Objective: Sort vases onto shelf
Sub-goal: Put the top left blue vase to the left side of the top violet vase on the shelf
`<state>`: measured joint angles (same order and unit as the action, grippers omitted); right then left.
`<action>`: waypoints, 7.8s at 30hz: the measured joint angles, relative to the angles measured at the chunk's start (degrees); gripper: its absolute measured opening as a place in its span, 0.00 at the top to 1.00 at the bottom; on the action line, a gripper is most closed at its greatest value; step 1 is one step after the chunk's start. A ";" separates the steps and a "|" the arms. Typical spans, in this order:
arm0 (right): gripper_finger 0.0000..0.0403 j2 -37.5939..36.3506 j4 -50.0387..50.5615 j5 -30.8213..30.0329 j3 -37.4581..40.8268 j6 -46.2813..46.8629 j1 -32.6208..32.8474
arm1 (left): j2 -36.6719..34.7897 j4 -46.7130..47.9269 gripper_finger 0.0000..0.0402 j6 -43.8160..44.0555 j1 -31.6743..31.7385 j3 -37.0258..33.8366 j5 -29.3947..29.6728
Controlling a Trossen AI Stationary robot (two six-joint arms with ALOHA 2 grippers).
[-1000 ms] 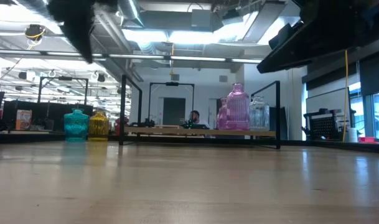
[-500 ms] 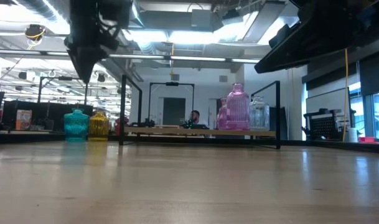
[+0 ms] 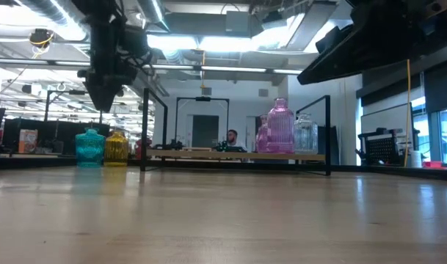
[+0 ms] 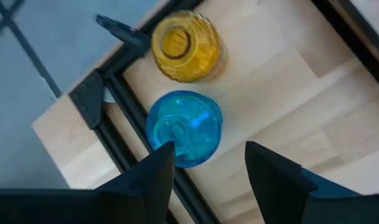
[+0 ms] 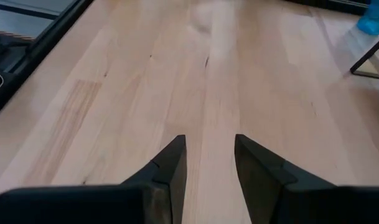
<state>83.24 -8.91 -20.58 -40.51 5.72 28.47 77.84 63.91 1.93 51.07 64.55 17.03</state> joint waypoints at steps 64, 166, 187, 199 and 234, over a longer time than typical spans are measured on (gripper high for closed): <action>0.70 0.00 -1.53 0.70 -0.02 -4.11 -5.62 | 8.07 -4.30 0.86 -11.37 8.44 -3.34 -7.22; 0.70 0.00 1.40 3.72 -0.02 0.04 -5.62 | 47.08 -2.73 0.93 -18.43 -19.10 59.99 -13.35; 0.70 0.00 1.90 3.15 -0.02 -0.22 -5.62 | 50.49 -6.74 0.93 -20.37 -19.34 59.78 -14.42; 0.70 0.02 1.97 3.10 -0.02 -0.44 -5.62 | 50.47 -7.67 0.79 -20.47 -19.36 59.78 -14.46; 0.70 0.04 4.89 3.09 -0.02 -0.64 -5.62 | 49.70 2.95 0.77 -18.78 -15.22 66.86 -22.24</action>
<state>83.29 -4.01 -17.49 -40.53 5.09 22.85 127.55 66.85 -16.85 35.85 131.41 -5.21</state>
